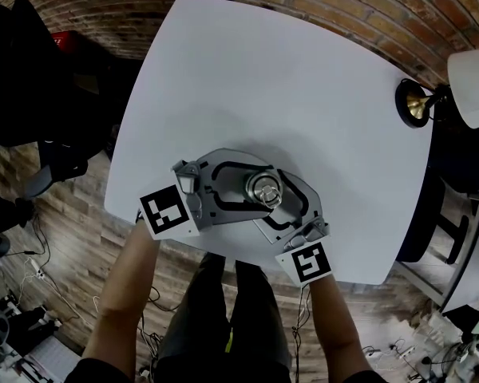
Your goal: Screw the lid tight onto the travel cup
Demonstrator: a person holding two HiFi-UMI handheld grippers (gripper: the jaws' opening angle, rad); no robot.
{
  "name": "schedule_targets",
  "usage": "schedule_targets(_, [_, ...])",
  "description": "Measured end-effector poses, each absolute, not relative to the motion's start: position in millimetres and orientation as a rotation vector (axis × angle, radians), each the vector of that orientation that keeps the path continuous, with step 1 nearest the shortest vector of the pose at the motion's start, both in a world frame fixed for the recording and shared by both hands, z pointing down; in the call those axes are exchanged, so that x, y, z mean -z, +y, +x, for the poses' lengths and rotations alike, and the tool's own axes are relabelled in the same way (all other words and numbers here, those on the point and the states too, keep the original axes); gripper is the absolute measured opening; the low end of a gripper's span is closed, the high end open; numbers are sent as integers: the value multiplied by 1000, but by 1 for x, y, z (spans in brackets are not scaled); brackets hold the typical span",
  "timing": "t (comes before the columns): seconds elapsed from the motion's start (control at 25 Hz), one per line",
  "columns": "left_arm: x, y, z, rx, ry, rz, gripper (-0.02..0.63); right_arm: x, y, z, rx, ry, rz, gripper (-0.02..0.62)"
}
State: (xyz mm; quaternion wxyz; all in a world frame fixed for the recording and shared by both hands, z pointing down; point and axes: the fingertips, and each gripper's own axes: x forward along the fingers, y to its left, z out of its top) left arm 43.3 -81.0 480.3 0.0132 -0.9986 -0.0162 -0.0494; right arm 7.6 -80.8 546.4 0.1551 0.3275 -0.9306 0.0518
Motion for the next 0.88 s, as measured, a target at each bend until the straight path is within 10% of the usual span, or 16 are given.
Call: schedule_targets(0.88, [-496, -77, -16, 341, 471, -3230, 339, -535, -46, 61, -218, -2498, 1137, 268])
